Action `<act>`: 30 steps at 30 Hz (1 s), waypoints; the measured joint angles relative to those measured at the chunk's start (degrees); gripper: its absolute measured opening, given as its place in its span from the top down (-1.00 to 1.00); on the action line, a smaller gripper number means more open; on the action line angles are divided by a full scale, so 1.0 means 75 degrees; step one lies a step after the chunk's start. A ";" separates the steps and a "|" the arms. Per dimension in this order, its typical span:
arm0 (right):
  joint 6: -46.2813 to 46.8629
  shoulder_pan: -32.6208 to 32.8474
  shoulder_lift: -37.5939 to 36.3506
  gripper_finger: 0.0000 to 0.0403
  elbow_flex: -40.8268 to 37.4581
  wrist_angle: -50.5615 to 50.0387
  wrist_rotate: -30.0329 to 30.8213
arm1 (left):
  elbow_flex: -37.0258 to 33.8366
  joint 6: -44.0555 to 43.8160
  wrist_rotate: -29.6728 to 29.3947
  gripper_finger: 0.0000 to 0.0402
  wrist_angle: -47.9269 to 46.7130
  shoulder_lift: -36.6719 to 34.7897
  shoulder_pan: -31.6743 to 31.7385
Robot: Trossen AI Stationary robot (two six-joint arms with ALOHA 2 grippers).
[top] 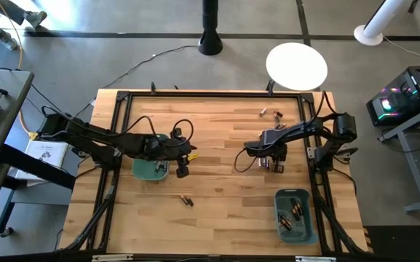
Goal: Sort batteries
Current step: Put the silver battery into the green bin
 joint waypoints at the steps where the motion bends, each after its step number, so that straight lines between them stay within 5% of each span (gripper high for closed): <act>1: -0.0084 0.0003 0.0003 0.91 0.0097 0.0005 -0.0043 | 0.0000 0.0000 -0.0003 0.28 0.0000 0.0000 0.0000; 12: -0.1086 0.0006 -0.0072 0.90 0.0796 -0.0053 -0.0489 | 0.0000 0.0003 -0.0003 0.28 -0.0009 0.0000 0.0000; 18: -0.1573 -0.0188 -0.1222 0.90 0.0397 0.2048 -0.0800 | -0.0115 0.0332 -0.0012 0.28 0.0062 -0.0004 0.0003; 23: -0.1350 -0.0138 -0.2368 0.90 -0.0488 0.5784 -0.0885 | -0.0948 0.0729 0.0013 0.28 0.2184 0.0008 0.0094; 30: -0.0989 0.0619 -0.2157 0.90 -0.2145 1.4073 -0.1508 | -0.2230 0.1507 0.1030 0.28 0.7529 0.0584 0.0242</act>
